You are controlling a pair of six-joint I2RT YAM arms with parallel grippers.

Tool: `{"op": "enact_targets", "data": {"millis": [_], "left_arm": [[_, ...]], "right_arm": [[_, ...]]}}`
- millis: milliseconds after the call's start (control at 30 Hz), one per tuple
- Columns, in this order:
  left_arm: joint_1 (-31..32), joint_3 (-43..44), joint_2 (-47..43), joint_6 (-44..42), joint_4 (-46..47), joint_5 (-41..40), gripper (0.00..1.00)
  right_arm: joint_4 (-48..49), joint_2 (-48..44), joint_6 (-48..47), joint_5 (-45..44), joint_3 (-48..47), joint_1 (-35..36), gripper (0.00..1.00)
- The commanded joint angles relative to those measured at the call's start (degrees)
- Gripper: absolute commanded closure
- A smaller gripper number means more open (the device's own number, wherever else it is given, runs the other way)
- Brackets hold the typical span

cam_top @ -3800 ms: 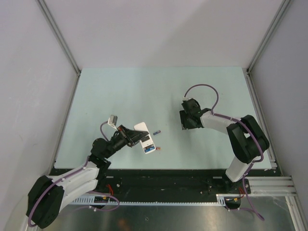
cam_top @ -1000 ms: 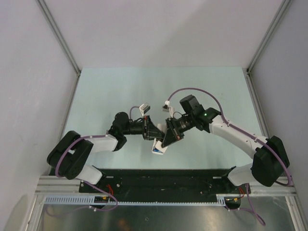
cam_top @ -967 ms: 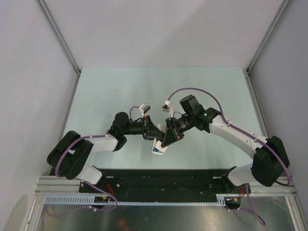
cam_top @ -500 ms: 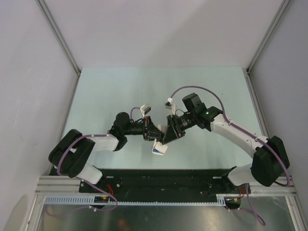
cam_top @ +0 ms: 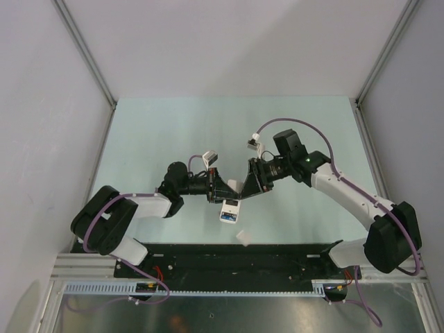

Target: Load the batteries into the remote control

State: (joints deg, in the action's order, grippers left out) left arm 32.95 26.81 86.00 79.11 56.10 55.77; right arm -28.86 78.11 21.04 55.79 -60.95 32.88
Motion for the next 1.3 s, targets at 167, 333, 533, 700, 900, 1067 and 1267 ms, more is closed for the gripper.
{"op": "enact_targets", "data": {"millis": [167, 333, 533, 700, 900, 1067, 1267], "left_arm": [[-0.1, 1.2, 0.2, 0.8, 3.3, -0.8, 1.00], [-2.3, -0.1, -1.9, -0.3, 3.7, -4.1, 1.00], [-3.6, -4.7, -6.7, -2.3, 3.7, -9.3, 1.00], [-3.9, -11.2, -16.8, -4.6, 3.7, -15.1, 1.00], [-4.9, -19.0, -31.1, -5.8, 1.9, -24.1, 1.00], [-5.1, -20.2, -41.2, -9.7, -7.4, -29.7, 1.00], [-5.2, -22.1, -50.0, -10.4, -13.0, -31.9, 1.00]], "right_arm": [[1.0, -4.1, 2.1, -5.1, -0.3, -4.1, 0.60], [-2.9, -9.9, 0.8, -22.0, 1.3, -5.2, 0.60], [-1.7, -14.2, 4.4, -41.4, 12.2, 5.9, 0.61], [3.6, -13.0, 13.6, -50.6, 19.8, 18.9, 0.61], [5.4, -6.8, 26.8, -61.0, 19.3, 30.8, 0.54], [-1.2, -1.1, 36.5, -70.5, 14.5, 38.9, 0.41], [-4.7, 2.4, 44.8, -74.5, 11.9, 42.8, 0.37]]}}
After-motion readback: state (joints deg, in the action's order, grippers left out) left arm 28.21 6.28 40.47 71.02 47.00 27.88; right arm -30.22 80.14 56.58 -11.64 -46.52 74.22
